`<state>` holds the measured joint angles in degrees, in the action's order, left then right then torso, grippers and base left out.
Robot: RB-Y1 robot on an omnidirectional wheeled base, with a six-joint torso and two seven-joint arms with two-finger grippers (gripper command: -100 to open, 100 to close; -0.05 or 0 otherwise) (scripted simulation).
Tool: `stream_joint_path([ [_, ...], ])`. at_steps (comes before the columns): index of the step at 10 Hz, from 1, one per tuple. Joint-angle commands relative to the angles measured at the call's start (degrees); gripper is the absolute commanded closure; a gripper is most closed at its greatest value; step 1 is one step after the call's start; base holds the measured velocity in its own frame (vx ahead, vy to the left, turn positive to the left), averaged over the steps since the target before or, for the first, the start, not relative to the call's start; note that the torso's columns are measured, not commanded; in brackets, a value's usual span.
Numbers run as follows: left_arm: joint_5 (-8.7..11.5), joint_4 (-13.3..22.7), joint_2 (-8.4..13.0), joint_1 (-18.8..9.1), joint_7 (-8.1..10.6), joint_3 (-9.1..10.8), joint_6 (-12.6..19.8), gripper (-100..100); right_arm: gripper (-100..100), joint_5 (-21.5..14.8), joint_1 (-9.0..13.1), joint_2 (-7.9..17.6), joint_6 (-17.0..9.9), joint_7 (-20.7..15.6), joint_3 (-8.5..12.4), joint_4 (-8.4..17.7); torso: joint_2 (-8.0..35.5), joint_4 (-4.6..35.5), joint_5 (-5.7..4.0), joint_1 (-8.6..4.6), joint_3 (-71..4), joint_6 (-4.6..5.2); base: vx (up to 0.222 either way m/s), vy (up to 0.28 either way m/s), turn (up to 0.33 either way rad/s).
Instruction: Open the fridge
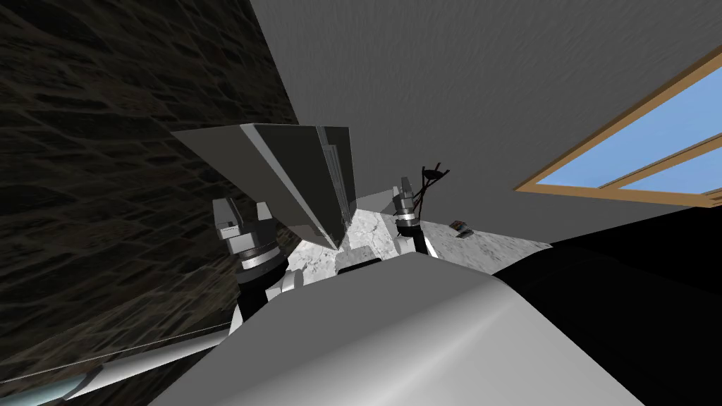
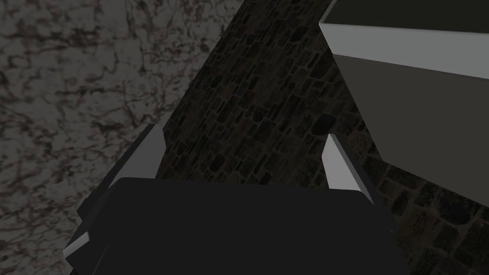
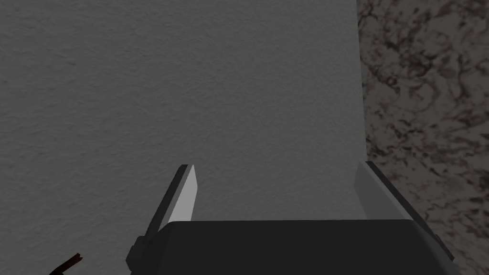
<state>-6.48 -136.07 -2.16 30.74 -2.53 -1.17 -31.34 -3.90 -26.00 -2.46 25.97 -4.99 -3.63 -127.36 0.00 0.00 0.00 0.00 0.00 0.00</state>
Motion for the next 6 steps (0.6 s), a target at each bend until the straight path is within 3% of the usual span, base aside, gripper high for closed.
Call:
stream_joint_path([
  [1,0.0,0.0,0.0,0.0,0.0,0.0,0.0,0,0,0.0,0.0,0.0,0.0,0.0,0.0,0.0,2.3,2.3,0.0,0.0,-4.7,0.0,0.0,0.0,0.0],
  [6,0.0,0.0,0.0,0.0,0.0,0.0,0.0,0,0,0.0,0.0,0.0,0.0,0.0,0.0,0.0,22.7,22.7,0.0,0.0,-45.4,0.0,0.0,0.0,0.0],
])
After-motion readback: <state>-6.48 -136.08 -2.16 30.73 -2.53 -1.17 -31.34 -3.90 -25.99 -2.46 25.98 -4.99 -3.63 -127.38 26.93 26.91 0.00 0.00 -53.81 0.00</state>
